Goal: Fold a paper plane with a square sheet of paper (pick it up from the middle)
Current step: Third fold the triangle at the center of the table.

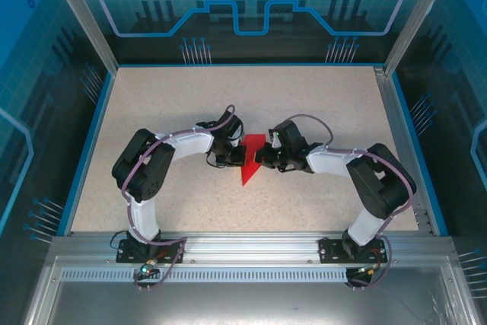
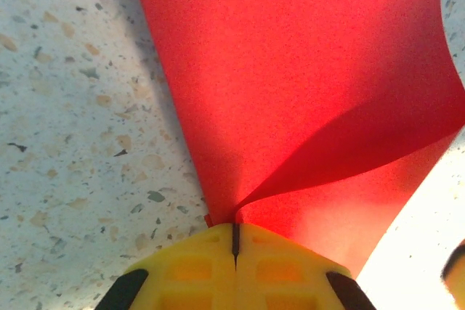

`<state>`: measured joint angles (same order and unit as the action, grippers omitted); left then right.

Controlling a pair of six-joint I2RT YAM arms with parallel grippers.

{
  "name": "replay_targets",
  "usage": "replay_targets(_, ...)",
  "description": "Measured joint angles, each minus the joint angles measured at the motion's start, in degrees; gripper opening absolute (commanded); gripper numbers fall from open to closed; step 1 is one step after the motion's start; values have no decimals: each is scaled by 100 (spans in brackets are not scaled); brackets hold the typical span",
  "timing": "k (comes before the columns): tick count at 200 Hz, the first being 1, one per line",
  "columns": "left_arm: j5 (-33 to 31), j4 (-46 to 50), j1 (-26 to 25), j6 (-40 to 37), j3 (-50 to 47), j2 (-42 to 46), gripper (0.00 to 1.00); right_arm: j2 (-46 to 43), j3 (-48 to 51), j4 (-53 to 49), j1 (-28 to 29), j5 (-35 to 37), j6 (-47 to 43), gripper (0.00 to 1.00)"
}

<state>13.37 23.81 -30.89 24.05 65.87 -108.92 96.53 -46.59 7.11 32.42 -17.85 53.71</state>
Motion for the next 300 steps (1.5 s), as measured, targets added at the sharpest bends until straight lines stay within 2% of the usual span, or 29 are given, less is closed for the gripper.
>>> replay_targets(78,0,39,0,0,37,-20,0,761,-197,-61,-109,92,-173,3)
replay_targets(162,0,35,0,-2,39,-22,0,584,-358,-459,-260,70,-492,6)
replay_targets(201,0,37,0,0,42,-22,0,496,-267,-205,-612,-111,-448,6)
replay_targets(300,-2,39,0,-2,44,-22,0,879,-256,-13,-621,-195,-452,3)
